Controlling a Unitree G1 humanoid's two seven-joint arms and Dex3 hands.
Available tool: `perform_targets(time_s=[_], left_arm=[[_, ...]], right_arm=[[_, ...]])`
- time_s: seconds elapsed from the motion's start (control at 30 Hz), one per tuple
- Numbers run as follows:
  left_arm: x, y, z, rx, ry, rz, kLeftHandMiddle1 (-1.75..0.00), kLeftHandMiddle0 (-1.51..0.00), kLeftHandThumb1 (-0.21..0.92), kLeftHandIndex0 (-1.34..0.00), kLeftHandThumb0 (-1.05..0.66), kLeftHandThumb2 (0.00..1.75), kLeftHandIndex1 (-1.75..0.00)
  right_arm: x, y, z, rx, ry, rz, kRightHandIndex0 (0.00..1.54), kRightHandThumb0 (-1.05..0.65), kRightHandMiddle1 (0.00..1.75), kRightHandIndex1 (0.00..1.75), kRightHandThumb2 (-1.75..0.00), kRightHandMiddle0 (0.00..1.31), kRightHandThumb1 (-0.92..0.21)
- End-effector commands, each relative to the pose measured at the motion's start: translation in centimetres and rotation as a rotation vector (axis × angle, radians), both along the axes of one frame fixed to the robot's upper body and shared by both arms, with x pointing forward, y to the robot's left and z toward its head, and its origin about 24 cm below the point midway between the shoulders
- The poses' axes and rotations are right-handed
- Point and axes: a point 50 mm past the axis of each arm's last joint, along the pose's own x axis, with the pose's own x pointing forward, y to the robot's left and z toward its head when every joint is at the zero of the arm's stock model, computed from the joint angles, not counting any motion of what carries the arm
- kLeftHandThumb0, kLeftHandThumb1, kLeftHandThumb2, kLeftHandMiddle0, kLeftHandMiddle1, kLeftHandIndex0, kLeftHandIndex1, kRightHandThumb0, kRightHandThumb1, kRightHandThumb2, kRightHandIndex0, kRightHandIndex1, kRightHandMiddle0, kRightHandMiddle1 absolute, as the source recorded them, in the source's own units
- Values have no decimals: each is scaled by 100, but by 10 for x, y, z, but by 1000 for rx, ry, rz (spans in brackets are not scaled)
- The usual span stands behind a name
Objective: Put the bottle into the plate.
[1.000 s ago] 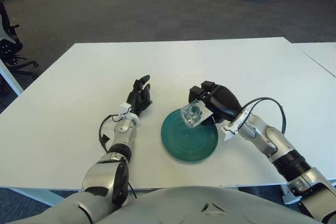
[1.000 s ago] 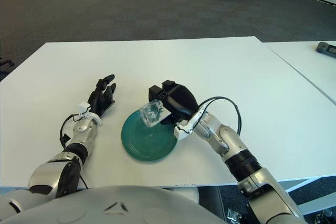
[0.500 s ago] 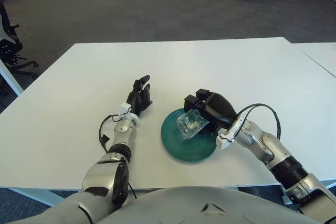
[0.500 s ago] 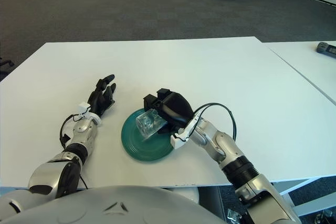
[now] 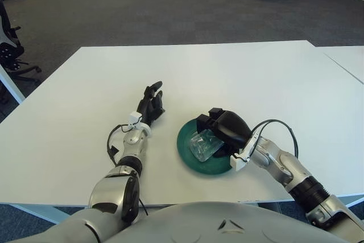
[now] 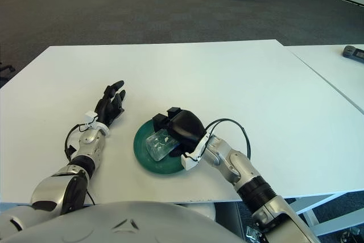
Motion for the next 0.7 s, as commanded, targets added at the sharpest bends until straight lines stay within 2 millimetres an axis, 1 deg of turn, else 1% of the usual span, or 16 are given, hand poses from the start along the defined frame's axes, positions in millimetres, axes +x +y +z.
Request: perform_targets(time_s=[0.0, 0.17, 0.3, 0.67], left_arm=[[-24, -1, -24, -14, 127, 11, -3, -29, 92, 0, -79, 94, -69], [-24, -1, -24, -12, 125, 12, -3, -29, 92, 0, -79, 94, -70], [-25, -2, -24, -11, 123, 12, -3, -30, 92, 0, -79, 94, -71], [-25, -4, -24, -9, 128, 12, -2, -30, 92, 0, -79, 94, -73]], right_arm=[[-1, 4, -2, -9, 54, 13, 123, -52, 175, 175, -147, 71, -18], [-3, 5, -5, -20, 125, 32, 123, -51, 175, 175, -146, 70, -20], [-3, 6, -6, -37, 166, 38, 123, -50, 175, 175, -141, 67, -24], [-5, 10, -6, -41, 182, 42, 119, -47, 175, 175, -133, 61, -31]])
